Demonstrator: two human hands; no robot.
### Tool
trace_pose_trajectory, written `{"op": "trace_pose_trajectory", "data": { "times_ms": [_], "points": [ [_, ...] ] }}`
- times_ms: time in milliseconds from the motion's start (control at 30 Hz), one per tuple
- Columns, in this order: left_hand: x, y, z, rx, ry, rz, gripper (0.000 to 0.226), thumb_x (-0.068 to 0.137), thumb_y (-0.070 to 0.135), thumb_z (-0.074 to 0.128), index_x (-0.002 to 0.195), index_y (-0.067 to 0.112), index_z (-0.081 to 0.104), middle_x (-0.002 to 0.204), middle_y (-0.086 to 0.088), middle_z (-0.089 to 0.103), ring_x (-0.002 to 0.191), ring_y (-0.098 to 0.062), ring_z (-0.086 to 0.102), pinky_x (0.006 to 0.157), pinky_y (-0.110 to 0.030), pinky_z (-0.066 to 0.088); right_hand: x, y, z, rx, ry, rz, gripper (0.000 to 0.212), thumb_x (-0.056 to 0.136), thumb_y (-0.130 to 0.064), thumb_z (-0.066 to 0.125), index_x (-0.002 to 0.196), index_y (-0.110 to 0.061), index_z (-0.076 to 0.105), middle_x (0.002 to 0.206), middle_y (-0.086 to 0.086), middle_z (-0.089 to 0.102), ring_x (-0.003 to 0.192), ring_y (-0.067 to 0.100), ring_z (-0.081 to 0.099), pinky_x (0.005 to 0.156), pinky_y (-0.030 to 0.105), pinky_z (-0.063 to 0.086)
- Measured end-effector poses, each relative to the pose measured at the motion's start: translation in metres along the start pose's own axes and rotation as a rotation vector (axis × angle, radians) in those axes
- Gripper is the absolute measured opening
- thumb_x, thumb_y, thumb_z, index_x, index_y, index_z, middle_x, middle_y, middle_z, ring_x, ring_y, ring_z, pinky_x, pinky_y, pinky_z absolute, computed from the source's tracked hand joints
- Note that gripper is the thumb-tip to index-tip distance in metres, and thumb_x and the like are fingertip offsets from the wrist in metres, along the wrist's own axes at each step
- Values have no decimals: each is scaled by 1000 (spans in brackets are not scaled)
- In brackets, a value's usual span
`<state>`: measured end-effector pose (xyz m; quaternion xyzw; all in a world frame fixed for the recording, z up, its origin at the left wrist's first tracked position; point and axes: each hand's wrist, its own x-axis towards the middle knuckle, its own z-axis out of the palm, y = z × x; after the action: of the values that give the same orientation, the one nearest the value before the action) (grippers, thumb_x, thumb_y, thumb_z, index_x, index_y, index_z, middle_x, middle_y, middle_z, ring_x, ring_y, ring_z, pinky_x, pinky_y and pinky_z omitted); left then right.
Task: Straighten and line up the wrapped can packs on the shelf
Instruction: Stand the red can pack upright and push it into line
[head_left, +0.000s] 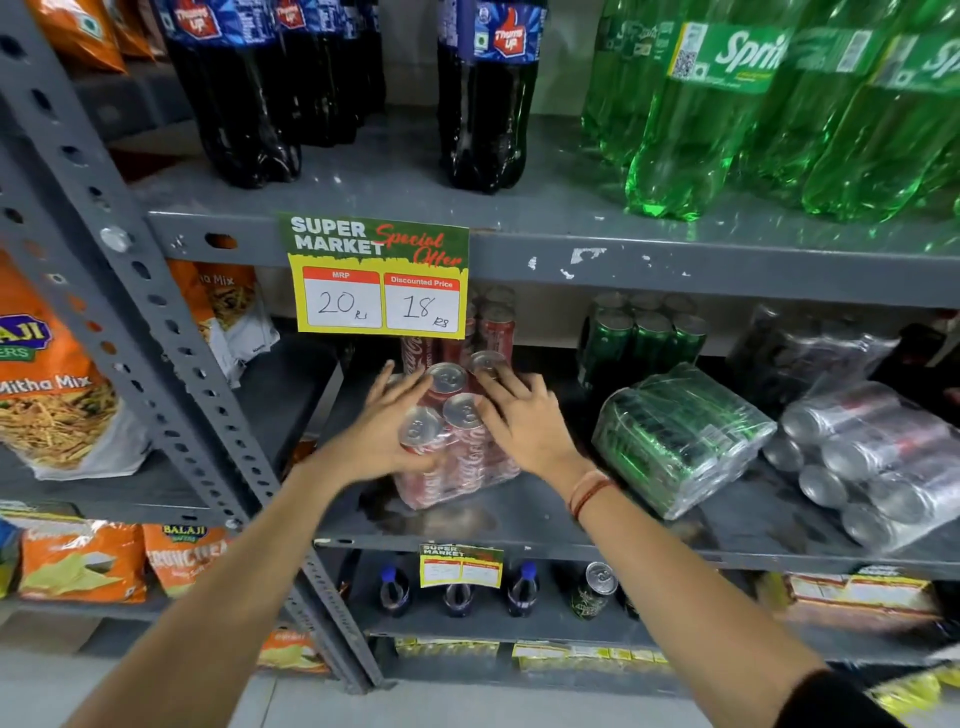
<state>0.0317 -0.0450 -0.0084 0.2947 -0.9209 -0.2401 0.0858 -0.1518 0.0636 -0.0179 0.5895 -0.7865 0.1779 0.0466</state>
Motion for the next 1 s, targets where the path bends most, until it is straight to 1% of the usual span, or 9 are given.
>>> {"op": "trace_pose_trajectory", "data": {
  "times_ms": [133,300,433,567,700,767,833,900,1000],
  "points": [
    [15,-15,-23,88,-168,41,107,71,38,77,148,30,3,158,8,-10,141,-11,-21,117,-42,-3,-28,-28,12,47,104,115,59,94,-55,32,142,-21,40,152,9,37,120,36,38,93,46,43],
    [12,-17,-9,132,-46,88,110,67,31,81,149,23,7,160,1,-3,145,-19,-15,120,-43,4,-33,-35,11,40,120,142,61,95,-56,32,143,-19,38,154,10,32,117,36,38,95,45,40],
    [16,-20,-14,111,-63,115,111,65,29,83,149,23,10,159,3,-2,145,-17,-13,118,-39,3,-35,-43,15,21,119,205,63,95,-56,28,145,-18,35,156,10,28,110,36,39,96,44,36],
    [18,-20,-12,141,-65,136,112,66,28,82,149,22,7,160,2,-3,145,-18,-13,120,-43,7,-37,-45,11,11,117,230,63,95,-57,28,145,-18,34,157,9,26,107,35,39,91,43,37],
    [15,-14,-16,300,-97,69,115,70,36,77,148,21,-5,159,-1,-10,145,-20,-15,119,-46,9,-44,-39,-3,214,63,194,58,96,-53,35,146,-23,32,158,8,23,122,37,34,100,47,35],
    [14,2,-14,330,-104,25,115,70,37,76,149,19,-5,159,-5,-9,145,-23,-14,118,-51,7,-57,-21,-14,285,133,224,57,96,-50,39,145,-22,33,156,12,26,129,36,32,106,47,31],
    [13,27,-13,314,-75,-5,111,70,36,75,149,17,0,159,-9,-5,146,-27,-11,117,-53,7,-71,5,-31,318,238,285,57,95,-47,43,144,-20,37,153,15,30,132,35,32,109,44,27],
    [15,56,-11,237,20,29,104,72,36,74,149,17,7,159,-14,4,146,-30,1,118,-49,11,-81,35,-49,344,309,354,55,94,-45,46,142,-18,40,150,17,34,132,35,31,110,43,26],
    [23,115,11,-62,183,100,92,75,40,72,147,19,19,154,-16,24,141,-31,24,115,-43,23,-86,87,-73,308,320,447,56,93,-45,50,140,-16,43,145,18,38,131,35,31,110,41,25]
  ]
}}
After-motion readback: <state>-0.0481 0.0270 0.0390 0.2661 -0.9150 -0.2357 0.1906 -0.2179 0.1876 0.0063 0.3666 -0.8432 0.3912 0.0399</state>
